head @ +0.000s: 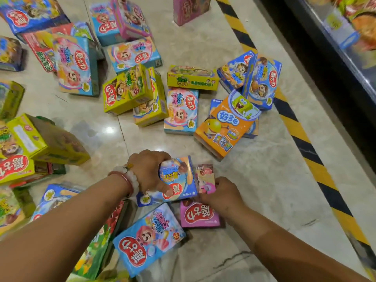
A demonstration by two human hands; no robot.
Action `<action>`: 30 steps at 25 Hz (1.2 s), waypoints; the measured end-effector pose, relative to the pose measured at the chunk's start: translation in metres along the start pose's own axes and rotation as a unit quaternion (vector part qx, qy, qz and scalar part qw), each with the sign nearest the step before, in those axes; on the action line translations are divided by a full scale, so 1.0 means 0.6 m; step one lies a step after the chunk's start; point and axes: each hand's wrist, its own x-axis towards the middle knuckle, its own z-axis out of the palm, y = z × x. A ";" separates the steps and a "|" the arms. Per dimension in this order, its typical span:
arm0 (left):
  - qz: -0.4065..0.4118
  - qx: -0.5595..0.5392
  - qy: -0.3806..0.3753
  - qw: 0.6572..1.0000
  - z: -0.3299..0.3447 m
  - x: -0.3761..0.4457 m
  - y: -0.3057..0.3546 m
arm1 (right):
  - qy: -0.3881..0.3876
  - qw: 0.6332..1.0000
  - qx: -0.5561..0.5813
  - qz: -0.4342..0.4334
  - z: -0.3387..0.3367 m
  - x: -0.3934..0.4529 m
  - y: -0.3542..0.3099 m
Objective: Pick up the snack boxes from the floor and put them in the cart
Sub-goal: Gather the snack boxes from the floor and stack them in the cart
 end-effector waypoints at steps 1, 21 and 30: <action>-0.028 -0.067 0.016 0.997 -0.004 -0.006 -0.010 | 0.001 0.999 0.032 0.000 -0.002 -0.006 -0.003; -0.161 -0.516 0.301 0.786 -0.592 -0.755 0.371 | -0.052 0.925 0.359 -0.113 -0.471 -0.832 -0.400; -0.021 -0.532 0.252 0.808 -0.694 -0.981 0.422 | 0.005 0.863 0.483 -0.152 -0.502 -1.110 -0.403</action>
